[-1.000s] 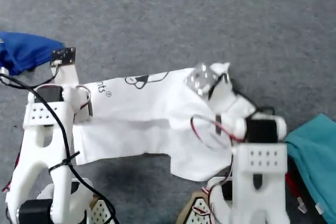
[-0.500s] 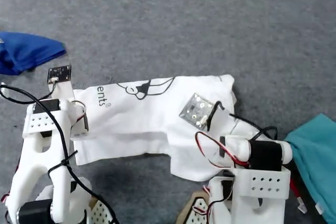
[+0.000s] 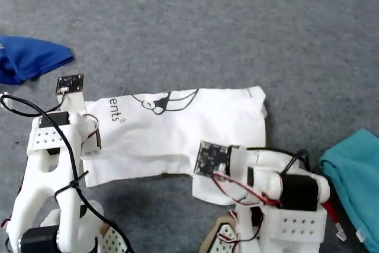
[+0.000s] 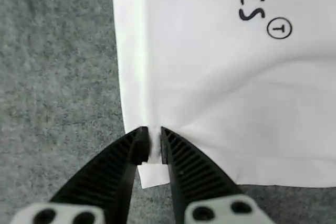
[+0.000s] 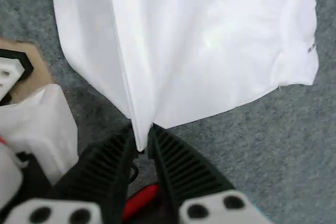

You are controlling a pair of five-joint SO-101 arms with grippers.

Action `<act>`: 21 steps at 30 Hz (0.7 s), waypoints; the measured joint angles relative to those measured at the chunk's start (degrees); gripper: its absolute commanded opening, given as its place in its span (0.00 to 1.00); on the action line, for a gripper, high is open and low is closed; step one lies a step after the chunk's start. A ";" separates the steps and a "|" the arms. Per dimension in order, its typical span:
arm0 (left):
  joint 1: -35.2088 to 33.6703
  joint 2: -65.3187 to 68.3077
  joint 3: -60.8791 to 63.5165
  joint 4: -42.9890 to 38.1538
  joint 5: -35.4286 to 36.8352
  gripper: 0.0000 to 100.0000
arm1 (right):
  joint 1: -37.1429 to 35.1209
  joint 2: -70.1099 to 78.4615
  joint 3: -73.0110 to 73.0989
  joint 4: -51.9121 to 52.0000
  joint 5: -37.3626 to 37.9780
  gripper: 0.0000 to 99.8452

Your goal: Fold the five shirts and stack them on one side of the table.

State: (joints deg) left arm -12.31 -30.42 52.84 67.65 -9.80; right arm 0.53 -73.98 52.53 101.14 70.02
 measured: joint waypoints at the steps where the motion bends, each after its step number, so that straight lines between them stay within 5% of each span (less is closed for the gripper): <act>1: 0.00 0.00 -0.79 1.41 -0.53 0.02 | 0.00 -0.44 0.00 0.09 0.70 0.00; 11: 2.29 -10.64 -6.51 13.54 -3.34 0.02 | -3.16 -4.66 0.35 0.26 1.93 0.00; 21: 4.13 -15.56 2.46 9.76 -6.42 0.02 | -4.92 -5.19 1.23 0.26 1.93 0.00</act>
State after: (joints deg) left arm -8.18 -45.98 55.30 77.41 -16.22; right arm -4.40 -79.16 53.76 101.41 71.96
